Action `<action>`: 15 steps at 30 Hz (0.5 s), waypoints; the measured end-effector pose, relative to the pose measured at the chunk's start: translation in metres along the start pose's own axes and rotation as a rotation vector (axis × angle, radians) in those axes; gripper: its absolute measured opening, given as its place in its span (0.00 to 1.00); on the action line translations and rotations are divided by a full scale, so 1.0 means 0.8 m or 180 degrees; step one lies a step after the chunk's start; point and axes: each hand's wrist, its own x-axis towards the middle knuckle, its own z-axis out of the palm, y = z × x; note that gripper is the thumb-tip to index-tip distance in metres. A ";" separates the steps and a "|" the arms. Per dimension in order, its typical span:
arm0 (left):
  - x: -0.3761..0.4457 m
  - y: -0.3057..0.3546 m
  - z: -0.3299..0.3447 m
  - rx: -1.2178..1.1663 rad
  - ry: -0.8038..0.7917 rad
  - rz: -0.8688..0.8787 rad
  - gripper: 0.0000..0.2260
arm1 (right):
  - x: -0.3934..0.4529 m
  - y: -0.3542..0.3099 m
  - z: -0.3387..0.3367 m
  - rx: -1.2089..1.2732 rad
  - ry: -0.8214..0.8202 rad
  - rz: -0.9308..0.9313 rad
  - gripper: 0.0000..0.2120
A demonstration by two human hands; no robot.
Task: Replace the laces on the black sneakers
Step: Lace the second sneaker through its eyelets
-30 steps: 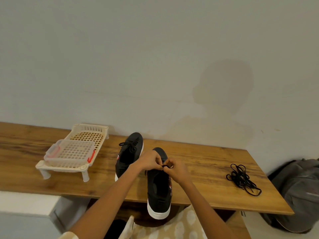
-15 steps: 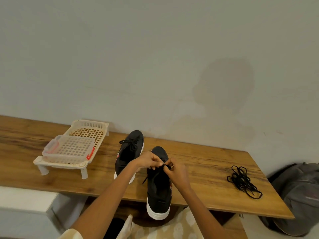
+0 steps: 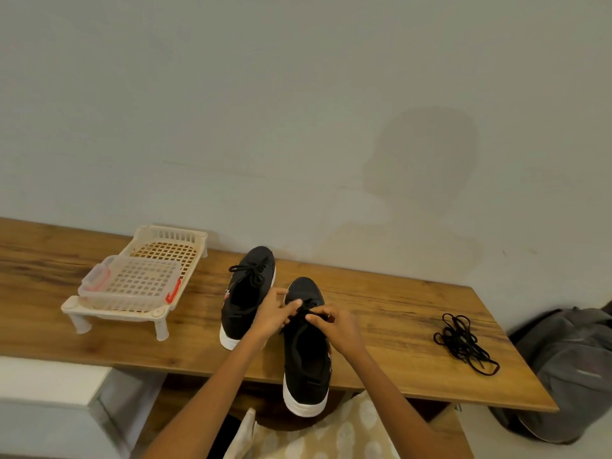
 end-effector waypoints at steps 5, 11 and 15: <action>-0.009 -0.011 -0.018 0.0285 -0.0618 0.0100 0.20 | -0.001 -0.001 0.004 0.0061 -0.0003 0.0127 0.10; -0.025 -0.008 -0.024 0.0489 -0.0548 -0.0184 0.15 | -0.001 -0.003 0.006 0.0219 -0.0006 0.0329 0.10; -0.040 -0.005 -0.038 0.0982 -0.0930 -0.0135 0.09 | -0.003 -0.005 0.008 0.0327 0.0064 0.0444 0.11</action>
